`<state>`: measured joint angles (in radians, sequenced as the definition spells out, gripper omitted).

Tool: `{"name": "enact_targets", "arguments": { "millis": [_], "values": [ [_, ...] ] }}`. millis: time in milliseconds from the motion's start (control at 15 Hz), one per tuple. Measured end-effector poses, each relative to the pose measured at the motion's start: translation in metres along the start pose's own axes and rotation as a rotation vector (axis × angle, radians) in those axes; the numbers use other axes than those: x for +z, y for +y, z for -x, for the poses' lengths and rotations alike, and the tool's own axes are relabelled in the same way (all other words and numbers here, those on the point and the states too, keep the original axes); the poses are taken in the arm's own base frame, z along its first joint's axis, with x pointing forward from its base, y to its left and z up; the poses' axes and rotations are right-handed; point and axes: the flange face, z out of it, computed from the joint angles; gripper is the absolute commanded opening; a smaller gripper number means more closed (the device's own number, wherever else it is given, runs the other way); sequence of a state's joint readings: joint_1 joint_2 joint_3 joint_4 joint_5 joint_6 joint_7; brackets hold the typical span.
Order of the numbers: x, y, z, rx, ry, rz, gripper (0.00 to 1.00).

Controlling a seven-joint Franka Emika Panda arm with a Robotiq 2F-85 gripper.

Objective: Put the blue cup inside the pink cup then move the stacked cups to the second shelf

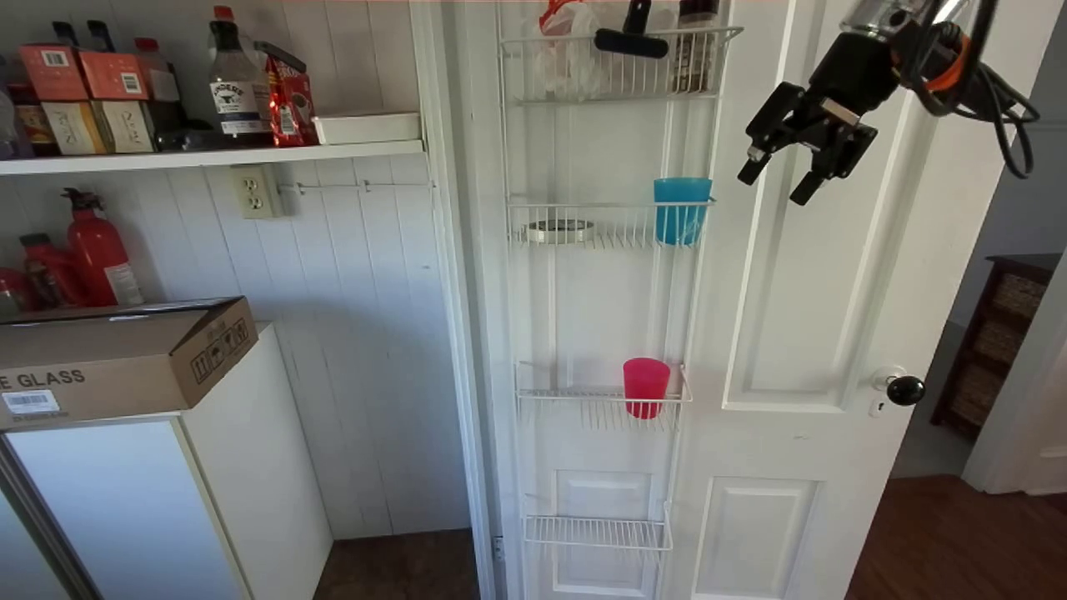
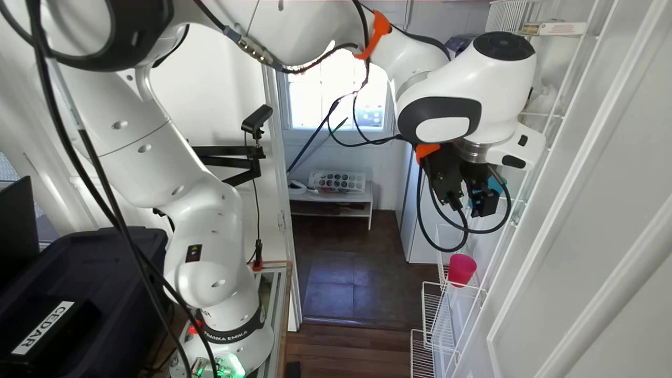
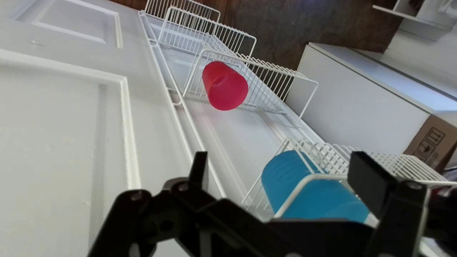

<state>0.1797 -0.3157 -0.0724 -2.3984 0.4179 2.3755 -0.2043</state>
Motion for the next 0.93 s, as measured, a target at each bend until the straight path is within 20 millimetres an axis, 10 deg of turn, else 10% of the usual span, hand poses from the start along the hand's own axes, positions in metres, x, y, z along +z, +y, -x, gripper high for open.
{"name": "enact_targets", "arguments": {
  "millis": [467, 933],
  "values": [
    [0.006, 0.009, -0.021, 0.263, 0.033, -0.16, 0.98],
    [0.009, 0.018, -0.034, 0.41, 0.059, -0.234, 0.59]
  ]
}}
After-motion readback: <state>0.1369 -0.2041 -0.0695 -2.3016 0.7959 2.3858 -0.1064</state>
